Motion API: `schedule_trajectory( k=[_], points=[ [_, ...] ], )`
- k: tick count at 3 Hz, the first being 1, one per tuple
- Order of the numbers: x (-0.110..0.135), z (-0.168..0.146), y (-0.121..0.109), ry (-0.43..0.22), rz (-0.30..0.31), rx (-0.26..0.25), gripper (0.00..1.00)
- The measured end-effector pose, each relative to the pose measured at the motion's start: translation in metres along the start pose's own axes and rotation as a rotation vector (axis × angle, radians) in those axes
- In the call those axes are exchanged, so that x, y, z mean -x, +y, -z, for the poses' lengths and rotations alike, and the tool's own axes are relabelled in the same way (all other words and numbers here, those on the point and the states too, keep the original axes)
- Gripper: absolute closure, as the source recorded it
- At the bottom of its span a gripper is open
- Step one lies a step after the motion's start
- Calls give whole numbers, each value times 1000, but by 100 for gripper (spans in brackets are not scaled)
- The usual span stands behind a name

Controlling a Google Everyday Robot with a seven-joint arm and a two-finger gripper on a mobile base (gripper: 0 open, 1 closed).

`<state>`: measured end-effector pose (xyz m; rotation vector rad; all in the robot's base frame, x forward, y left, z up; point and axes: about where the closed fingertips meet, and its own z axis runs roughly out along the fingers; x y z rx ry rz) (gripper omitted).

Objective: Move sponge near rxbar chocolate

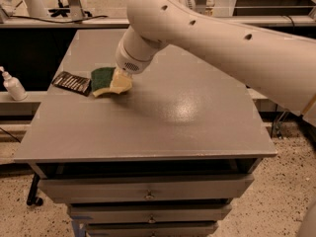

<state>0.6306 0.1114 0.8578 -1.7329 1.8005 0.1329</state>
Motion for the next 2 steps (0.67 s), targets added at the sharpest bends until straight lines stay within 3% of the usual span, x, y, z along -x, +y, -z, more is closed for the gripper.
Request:
schedule_trajectory(
  k=[1,2],
  points=[
    [2,-2,0,4,1,1,12],
    [1,0,0,8,0,1,0]
  ],
)
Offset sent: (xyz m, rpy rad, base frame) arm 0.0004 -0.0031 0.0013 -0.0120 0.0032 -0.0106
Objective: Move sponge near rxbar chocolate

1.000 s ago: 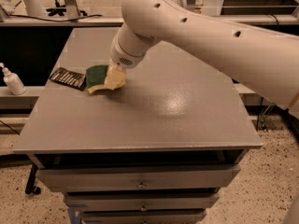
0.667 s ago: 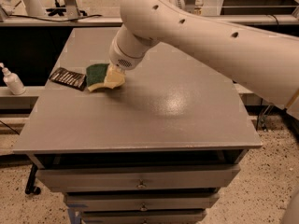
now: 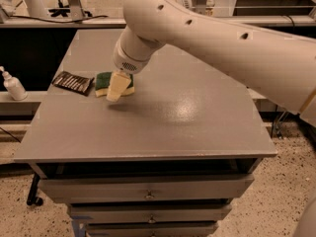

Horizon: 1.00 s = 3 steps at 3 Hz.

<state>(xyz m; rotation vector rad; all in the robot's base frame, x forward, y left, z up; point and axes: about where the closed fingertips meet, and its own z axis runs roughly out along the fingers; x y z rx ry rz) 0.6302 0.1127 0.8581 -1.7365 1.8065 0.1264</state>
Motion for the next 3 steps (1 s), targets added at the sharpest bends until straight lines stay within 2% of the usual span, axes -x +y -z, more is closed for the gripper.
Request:
schedule_trajectory(
  k=[1,2,3],
  points=[
    [-1,6,2,-3,-5,4,0],
    [-8,30,1,-28,-12,1,0],
    [-35,69,-9,-37,2,-13,0]
  ],
)
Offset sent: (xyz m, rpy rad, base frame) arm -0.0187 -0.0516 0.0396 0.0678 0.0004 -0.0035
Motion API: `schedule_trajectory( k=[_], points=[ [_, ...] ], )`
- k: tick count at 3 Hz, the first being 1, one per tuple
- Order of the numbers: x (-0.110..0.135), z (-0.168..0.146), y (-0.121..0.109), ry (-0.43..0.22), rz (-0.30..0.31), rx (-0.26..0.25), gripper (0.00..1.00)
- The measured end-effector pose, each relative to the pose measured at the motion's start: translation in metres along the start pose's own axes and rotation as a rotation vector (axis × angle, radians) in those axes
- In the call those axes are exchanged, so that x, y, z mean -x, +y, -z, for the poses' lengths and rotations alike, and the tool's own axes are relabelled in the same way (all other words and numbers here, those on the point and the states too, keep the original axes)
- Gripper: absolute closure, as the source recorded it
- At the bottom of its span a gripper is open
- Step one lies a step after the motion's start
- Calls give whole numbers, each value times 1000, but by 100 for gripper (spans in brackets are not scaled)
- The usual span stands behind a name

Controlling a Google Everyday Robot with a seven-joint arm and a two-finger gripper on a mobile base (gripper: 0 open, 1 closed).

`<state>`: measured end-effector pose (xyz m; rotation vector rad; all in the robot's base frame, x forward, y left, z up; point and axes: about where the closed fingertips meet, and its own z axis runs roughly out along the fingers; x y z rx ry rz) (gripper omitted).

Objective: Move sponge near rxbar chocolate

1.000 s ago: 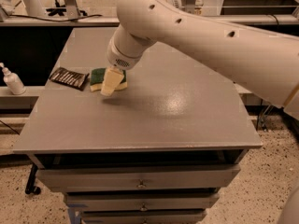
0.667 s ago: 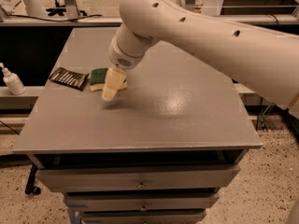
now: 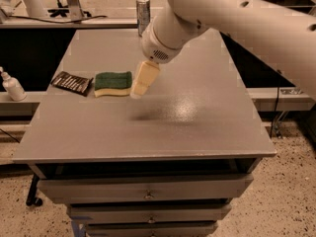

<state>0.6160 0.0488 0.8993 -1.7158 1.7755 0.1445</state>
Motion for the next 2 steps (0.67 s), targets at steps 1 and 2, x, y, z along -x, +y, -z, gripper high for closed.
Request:
schedule_trajectory(
  k=[1,2],
  points=[
    [-40,48,-16,20,53,-28,0],
    [-41,51,-16,21,96,-29,0]
  ],
)
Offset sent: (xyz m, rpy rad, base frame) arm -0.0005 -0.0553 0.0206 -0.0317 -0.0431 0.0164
